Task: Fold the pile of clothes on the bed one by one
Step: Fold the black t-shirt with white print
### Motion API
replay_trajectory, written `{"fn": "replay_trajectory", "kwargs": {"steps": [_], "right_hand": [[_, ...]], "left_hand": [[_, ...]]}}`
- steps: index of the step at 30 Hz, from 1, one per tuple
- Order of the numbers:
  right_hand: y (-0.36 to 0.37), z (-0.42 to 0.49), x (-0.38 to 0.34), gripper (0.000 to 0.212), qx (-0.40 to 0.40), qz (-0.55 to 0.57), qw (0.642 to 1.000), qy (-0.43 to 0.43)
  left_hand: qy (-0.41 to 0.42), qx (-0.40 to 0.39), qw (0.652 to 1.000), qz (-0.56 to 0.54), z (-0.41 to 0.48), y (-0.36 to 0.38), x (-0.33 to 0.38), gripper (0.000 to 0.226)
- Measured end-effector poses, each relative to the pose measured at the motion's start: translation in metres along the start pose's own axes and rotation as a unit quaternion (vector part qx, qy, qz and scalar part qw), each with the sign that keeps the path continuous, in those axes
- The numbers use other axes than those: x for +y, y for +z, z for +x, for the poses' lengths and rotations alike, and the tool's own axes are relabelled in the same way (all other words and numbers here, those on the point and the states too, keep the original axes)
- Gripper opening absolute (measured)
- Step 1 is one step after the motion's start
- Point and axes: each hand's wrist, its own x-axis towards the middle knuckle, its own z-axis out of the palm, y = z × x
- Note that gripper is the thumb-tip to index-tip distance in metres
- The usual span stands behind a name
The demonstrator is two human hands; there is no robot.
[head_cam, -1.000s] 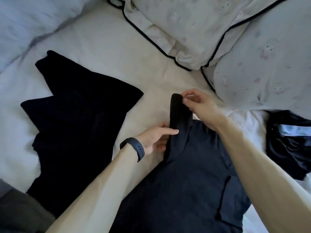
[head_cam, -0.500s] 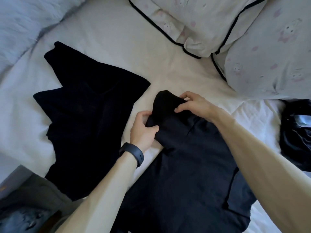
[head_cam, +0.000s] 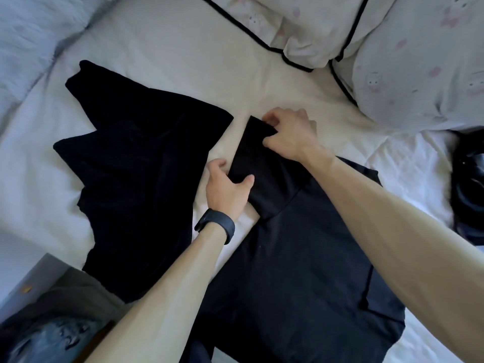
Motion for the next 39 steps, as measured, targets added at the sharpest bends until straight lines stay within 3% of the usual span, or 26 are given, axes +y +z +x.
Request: {"fn": "replay_trajectory", "kwargs": {"steps": [2,4,7,9,11,13,16,18,20,22,24,26,28,30,32,36,39], "right_hand": [[0.0,-0.004,0.001,0.036,0.0,-0.014,1.0,-0.026],[-0.004,-0.013,0.004,0.025,0.03,0.051,0.998,-0.038],[-0.023,-0.052,0.017,0.015,0.095,0.241,0.966,-0.003],[-0.037,-0.1,0.04,0.025,0.126,0.385,0.913,0.043],[-0.043,-0.158,0.074,0.036,0.149,0.446,0.88,0.058],[-0.031,-0.208,0.117,0.047,0.126,0.402,0.903,0.09],[0.006,-0.249,0.177,0.055,0.013,0.212,0.967,0.142],[0.024,-0.26,0.198,0.059,-0.032,0.173,0.969,0.176],[0.031,-0.258,0.196,0.056,0.015,0.224,0.952,0.208],[0.034,-0.241,0.185,0.044,0.079,0.273,0.937,0.202],[0.032,-0.219,0.172,0.051,0.091,0.312,0.926,0.194],[0.028,-0.19,0.162,0.065,0.078,0.346,0.911,0.21],[0.019,-0.16,0.155,0.062,0.054,0.335,0.913,0.226],[0.017,-0.133,0.154,0.04,0.026,0.335,0.913,0.23],[0.018,-0.112,0.156,0.032,0.026,0.349,0.911,0.219],[0.016,-0.089,0.151,0.046,0.075,0.423,0.876,0.217],[0.017,-0.084,0.148,0.043,0.075,0.446,0.866,0.215]], "left_hand": [[-0.004,-0.032,0.999,0.035,0.004,-0.003,-0.001,0.046],[0.034,-0.03,0.997,0.056,0.002,-0.008,0.004,0.032],[0.177,0.017,0.983,0.049,-0.021,-0.005,0.017,0.016],[0.294,0.036,0.953,0.069,-0.051,0.001,0.02,0.012],[0.428,0.051,0.894,0.123,-0.083,0.011,0.016,0.015],[0.542,0.029,0.819,0.187,-0.109,0.026,0.0,0.017],[0.596,-0.13,0.706,0.36,-0.132,0.049,-0.043,0.032],[0.575,-0.254,0.638,0.445,-0.138,0.06,-0.069,0.047],[0.528,-0.285,0.652,0.464,-0.135,0.059,-0.074,0.061],[0.482,-0.207,0.72,0.455,-0.127,0.056,-0.065,0.071],[0.411,-0.127,0.79,0.437,-0.116,0.053,-0.053,0.071],[0.304,-0.118,0.855,0.402,-0.104,0.052,-0.045,0.064],[0.221,-0.129,0.898,0.357,-0.092,0.056,-0.039,0.056],[0.18,-0.155,0.916,0.323,-0.081,0.06,-0.034,0.046],[0.161,-0.183,0.914,0.323,-0.072,0.06,-0.03,0.042],[0.163,-0.199,0.889,0.378,-0.061,0.051,-0.031,0.037],[0.166,-0.183,0.88,0.405,-0.061,0.043,-0.034,0.041]]}}
